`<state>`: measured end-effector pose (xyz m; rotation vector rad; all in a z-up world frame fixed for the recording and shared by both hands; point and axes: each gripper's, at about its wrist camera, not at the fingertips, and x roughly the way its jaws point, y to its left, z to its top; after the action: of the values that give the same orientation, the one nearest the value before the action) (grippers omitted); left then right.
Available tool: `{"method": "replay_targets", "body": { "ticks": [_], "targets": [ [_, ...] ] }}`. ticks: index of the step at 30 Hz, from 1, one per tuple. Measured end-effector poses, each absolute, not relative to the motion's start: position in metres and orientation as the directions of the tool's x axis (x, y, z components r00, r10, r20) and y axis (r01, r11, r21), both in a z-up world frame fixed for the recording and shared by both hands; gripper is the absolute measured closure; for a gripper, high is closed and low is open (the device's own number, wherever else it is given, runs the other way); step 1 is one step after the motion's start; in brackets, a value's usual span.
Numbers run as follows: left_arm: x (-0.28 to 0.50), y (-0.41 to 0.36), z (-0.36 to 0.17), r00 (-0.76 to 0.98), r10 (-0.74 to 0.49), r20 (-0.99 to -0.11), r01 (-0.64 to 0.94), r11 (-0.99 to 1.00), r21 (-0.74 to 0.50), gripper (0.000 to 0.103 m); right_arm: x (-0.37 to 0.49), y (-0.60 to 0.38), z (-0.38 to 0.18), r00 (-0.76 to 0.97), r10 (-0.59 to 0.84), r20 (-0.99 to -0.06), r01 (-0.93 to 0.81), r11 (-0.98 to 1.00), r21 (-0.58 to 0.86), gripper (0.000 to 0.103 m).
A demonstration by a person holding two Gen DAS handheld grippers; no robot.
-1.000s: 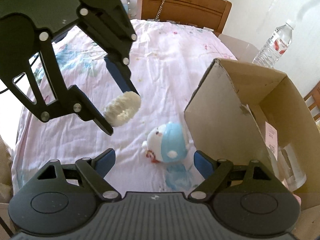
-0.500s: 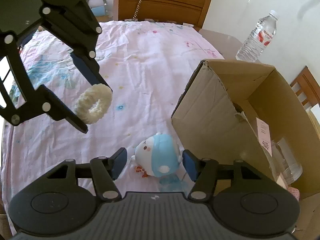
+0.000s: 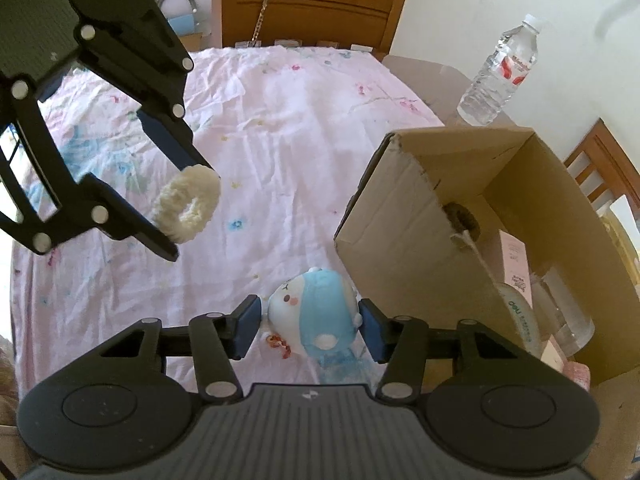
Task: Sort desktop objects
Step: 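Carry scrunchie and plush toy over the box and open both tools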
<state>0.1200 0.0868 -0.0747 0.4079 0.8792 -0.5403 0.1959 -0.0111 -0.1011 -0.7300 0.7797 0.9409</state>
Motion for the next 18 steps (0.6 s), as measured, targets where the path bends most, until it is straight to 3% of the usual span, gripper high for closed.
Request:
{"method": "replay_targets", "body": {
  "ticks": [18],
  "targets": [
    [0.142, 0.07, -0.025, 0.566, -0.26, -0.782, 0.543, 0.832, 0.116, 0.067, 0.187, -0.047, -0.036, 0.43, 0.436, -0.79, -0.867, 0.443, -0.228, 0.045]
  ]
}}
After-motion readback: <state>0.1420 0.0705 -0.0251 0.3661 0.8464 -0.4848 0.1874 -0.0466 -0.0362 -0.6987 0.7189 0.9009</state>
